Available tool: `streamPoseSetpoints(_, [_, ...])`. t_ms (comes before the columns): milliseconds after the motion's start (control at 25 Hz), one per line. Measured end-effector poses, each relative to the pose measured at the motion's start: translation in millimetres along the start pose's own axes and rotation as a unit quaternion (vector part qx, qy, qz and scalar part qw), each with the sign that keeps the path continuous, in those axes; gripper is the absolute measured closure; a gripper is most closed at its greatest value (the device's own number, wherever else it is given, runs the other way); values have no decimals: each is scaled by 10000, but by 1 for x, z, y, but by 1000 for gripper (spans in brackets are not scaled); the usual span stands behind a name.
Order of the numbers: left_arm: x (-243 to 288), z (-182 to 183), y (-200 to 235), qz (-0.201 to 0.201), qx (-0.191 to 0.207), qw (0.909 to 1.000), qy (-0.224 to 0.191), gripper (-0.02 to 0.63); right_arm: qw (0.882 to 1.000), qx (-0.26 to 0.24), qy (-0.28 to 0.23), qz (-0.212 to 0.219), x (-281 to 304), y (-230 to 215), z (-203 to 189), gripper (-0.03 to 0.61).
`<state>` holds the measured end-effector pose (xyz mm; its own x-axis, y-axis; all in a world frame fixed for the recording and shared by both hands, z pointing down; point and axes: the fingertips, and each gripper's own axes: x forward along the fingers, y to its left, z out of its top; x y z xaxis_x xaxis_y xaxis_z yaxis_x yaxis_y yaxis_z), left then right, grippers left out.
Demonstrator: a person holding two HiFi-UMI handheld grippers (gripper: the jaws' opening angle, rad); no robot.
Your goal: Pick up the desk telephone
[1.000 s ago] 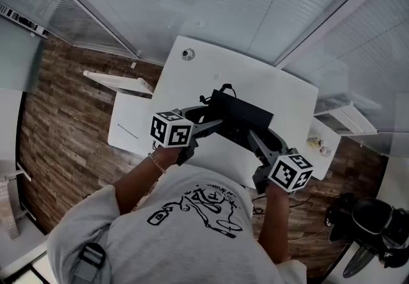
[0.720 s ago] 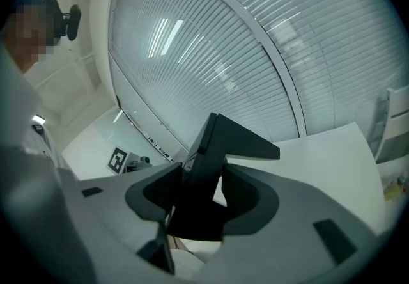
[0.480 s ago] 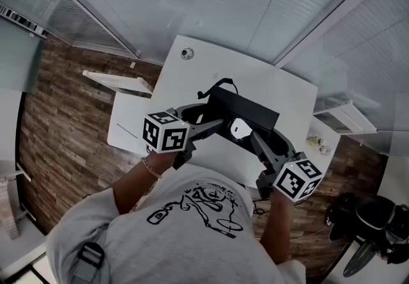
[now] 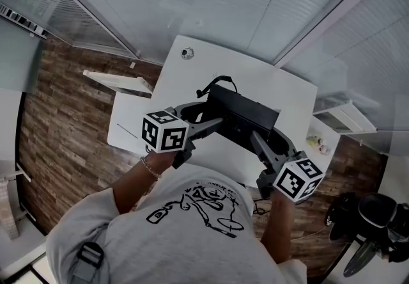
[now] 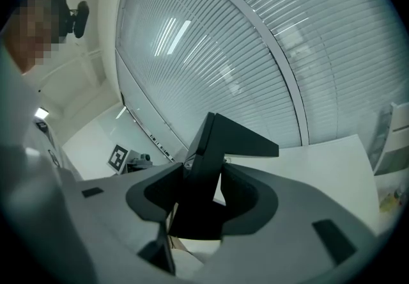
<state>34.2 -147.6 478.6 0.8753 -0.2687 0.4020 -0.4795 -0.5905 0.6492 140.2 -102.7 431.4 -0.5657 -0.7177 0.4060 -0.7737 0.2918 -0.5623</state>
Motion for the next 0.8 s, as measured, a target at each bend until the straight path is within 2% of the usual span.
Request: streamPoseSetpoints(800, [0, -2, 6, 13, -48, 10000, 14, 316, 10000, 32, 26, 34, 5, -3, -4, 402])
